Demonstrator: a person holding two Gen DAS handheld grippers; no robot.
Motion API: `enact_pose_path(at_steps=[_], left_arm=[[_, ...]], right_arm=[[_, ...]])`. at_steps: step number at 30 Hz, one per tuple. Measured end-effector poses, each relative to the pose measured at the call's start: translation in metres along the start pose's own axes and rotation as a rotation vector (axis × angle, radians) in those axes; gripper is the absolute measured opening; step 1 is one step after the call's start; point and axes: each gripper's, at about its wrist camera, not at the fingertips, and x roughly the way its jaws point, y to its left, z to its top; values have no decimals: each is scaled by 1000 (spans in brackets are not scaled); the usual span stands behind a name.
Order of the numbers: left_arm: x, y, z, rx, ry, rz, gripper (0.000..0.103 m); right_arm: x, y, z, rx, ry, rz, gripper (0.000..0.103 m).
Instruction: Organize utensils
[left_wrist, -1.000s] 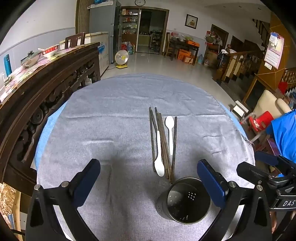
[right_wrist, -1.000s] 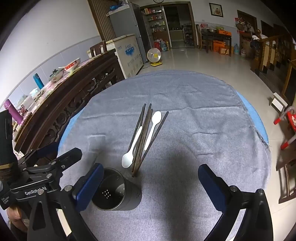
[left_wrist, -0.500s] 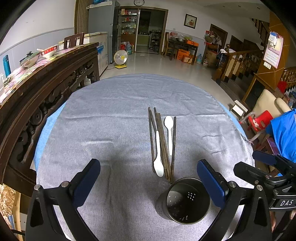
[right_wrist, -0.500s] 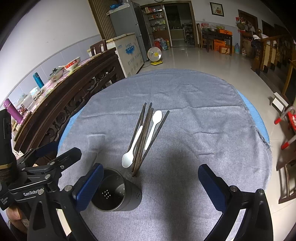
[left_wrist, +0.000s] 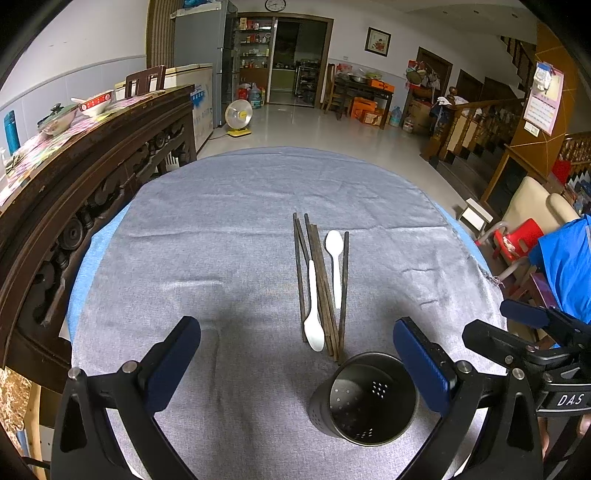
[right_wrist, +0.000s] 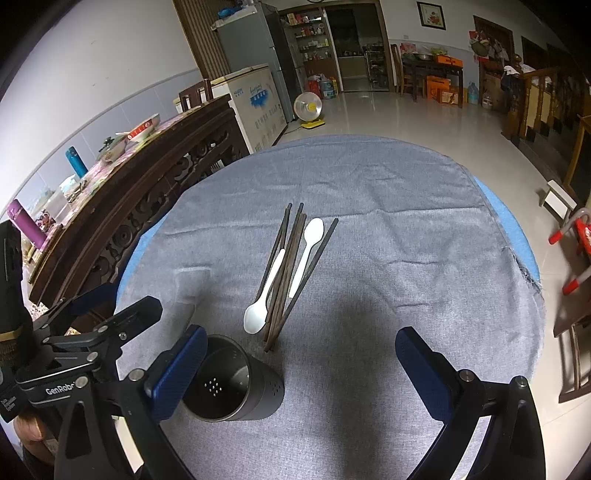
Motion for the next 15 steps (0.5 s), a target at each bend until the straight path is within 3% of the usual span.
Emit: enact_pose_path(at_steps=[5,15], left_arm=[[0,0,-1,-3,-8,-5,103],[-1,-1,-1,-4,-14,-11,103]], right_arm=[[1,0,0,13,19,13,103],[2,-1,0,-18,-32,-17,103]])
